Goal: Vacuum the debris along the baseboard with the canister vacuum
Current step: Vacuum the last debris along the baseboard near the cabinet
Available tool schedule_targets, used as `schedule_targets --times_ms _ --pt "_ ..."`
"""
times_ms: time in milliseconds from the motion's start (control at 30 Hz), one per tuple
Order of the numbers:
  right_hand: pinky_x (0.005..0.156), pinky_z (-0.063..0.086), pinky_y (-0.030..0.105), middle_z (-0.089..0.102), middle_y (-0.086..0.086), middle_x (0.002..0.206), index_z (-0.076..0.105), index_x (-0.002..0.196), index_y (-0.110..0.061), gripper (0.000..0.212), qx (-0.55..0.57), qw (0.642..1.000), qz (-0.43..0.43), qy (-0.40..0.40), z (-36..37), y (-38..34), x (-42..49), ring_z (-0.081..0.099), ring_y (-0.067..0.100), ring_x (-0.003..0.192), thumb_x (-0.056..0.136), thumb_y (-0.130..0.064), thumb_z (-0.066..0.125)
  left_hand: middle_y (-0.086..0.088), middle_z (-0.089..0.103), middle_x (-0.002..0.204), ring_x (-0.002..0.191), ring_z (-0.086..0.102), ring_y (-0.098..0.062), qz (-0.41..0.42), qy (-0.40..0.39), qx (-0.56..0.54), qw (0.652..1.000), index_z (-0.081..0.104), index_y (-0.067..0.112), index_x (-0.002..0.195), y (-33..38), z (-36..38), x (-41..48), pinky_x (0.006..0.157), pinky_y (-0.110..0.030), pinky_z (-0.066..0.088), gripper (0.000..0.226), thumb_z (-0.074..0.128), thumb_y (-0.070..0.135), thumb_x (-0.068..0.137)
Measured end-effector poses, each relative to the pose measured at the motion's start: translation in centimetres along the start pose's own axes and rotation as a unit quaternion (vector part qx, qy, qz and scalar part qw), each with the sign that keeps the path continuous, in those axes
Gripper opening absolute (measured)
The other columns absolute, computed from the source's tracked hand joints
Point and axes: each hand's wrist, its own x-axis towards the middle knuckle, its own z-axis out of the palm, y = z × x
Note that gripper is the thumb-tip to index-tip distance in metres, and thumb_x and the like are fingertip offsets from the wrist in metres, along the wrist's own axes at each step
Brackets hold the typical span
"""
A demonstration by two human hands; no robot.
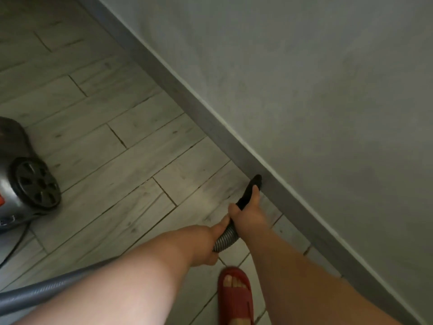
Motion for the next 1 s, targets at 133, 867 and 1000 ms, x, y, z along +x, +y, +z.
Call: schedule_targets --times_ms 133,867,1000 --pt "0.082 0.053 0.041 0.054 0.014 0.124 -0.008 0.155 -0.033 0.091 0.208 0.975 0.039 0.061 -1.2 2.0 -1.4 0.057 0.025 0.089 0.094 -0.029 0.06 -0.011 0.054 0.12 0.102 0.057 -0.027 0.024 0.024 0.104 0.994 -0.022 0.045 0.145 1.4 -0.7 -0.6 0.089 -0.035 0.048 0.09 0.05 0.024 0.095" --pt "0.086 0.055 0.046 0.068 0.011 0.104 0.053 0.128 -0.018 0.052 0.723 0.641 0.237 0.096 -6.2 4.0 -9.4 0.068 0.028 0.088 0.083 -0.034 0.073 -0.004 0.05 0.116 0.102 0.052 -0.025 0.074 0.148 0.348 0.923 0.038 0.023 0.122 7.8 -3.3 -6.5 0.08 -0.035 0.042 0.032 0.051 0.02 0.092" --pt "0.087 0.054 0.046 0.069 0.012 0.104 0.052 0.127 -0.019 0.048 0.746 0.615 0.236 0.098 -5.2 3.0 -8.7 0.067 0.027 0.09 0.085 -0.033 0.071 -0.003 0.051 0.115 0.1 0.052 -0.023 0.08 0.173 0.355 0.915 0.038 0.023 0.121 6.3 -4.5 -6.3 0.079 -0.033 0.04 0.031 0.051 0.021 0.093"
